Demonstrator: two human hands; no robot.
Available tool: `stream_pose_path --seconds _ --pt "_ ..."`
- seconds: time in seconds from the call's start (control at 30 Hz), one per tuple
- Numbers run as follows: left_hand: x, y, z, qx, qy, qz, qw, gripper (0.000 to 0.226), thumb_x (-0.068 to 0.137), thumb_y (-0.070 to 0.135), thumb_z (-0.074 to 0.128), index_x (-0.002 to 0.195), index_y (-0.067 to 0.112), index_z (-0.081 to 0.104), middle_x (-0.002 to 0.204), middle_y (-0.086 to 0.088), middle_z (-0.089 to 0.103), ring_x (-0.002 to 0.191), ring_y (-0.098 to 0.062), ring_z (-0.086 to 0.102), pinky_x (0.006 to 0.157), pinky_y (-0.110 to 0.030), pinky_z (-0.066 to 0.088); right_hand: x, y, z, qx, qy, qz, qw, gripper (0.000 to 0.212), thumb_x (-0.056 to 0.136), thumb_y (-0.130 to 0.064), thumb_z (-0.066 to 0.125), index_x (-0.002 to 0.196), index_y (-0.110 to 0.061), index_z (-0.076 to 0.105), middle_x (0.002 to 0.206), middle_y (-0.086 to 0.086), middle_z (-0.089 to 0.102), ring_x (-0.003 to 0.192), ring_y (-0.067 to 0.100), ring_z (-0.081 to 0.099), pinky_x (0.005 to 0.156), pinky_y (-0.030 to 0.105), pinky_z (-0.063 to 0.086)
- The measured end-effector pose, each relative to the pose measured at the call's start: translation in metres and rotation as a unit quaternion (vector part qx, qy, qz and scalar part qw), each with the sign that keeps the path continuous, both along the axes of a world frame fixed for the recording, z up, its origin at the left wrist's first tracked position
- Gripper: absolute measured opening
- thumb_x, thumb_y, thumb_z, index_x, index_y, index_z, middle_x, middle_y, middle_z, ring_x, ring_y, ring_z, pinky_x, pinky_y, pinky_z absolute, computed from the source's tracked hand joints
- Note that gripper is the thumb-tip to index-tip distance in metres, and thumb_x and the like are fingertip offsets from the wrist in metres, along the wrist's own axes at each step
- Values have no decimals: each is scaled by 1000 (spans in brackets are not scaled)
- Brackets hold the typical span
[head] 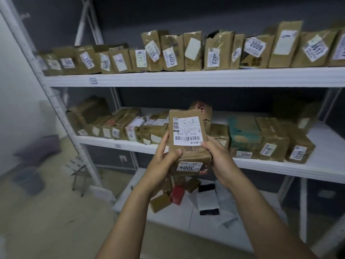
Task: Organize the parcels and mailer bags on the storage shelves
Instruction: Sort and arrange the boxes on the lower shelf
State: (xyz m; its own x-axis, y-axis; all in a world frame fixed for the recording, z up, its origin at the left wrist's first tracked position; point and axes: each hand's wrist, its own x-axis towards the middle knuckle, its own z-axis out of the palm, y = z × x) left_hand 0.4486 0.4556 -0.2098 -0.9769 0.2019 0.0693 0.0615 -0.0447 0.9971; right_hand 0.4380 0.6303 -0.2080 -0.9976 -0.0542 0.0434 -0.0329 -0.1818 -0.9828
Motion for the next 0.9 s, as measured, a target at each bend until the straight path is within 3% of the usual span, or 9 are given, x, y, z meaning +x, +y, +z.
stream_pose_path --seconds 0.07,0.13,0.33,0.43,0.53,0.67,0.73,0.8,0.9 --pt "1 -27 -3 -6 -7 72 997 54 92 27 62 136 46 37 110 0 68 88 -16 72 71 -32 58 -12 -32 -2 60 7 -10 998 64 92 -25 58 147 -39 30 131 -10 58 104 14 66 91 43 54" --pt "-5 -50 -8 -25 -14 125 992 49 91 30 63 134 39 40 108 0 66 83 -14 72 68 -32 60 -24 -62 -3 113 27 3 993 70 94 -19 57 148 -45 22 130 -16 51 110 11 62 90 40 55" --pt "-46 -121 -18 -6 -27 185 982 67 72 61 61 132 34 47 119 -6 64 93 -17 71 82 -42 59 -80 -132 -11 220 69 57 971 40 99 -19 50 135 -35 51 136 -5 48 108 10 59 67 19 56" --pt "-75 -157 -14 -21 -12 180 983 71 69 56 68 134 40 43 122 -4 60 96 -19 70 81 -38 59 -119 -165 -12 209 73 76 972 42 98 -20 52 137 -35 49 134 -4 49 105 13 61 64 20 57" --pt "-108 -188 -6 -51 -12 200 978 81 63 53 77 135 39 42 123 -2 59 97 -19 70 79 -37 60 -162 -200 -11 239 87 81 964 46 96 -22 55 140 -35 46 133 -5 51 108 14 60 79 34 60" --pt "-151 -231 2 -65 10 309 949 50 76 35 78 120 35 54 112 2 63 87 -13 69 59 -22 56 -214 -244 -10 259 115 118 952 45 93 -18 60 136 -29 51 130 -9 55 110 9 57 85 30 56" --pt "-168 -254 -1 -93 27 361 927 44 77 32 77 116 33 57 110 6 62 89 -7 65 56 -15 52 -235 -263 -15 316 130 118 933 44 91 -18 62 133 -27 55 127 -10 57 112 8 55 86 24 50" --pt "-185 -277 -6 -111 41 396 911 44 76 31 78 117 30 59 111 7 63 89 0 62 60 -14 52 -254 -278 -23 386 137 99 907 42 89 -26 64 130 -30 57 127 -8 58 114 12 55 90 30 49" --pt "-212 -308 -9 -120 65 426 894 45 74 29 79 115 29 62 110 7 65 86 6 61 69 -18 53 -279 -295 -30 451 137 82 878 32 88 -32 63 120 -32 64 111 -10 61 100 13 60 72 24 46"
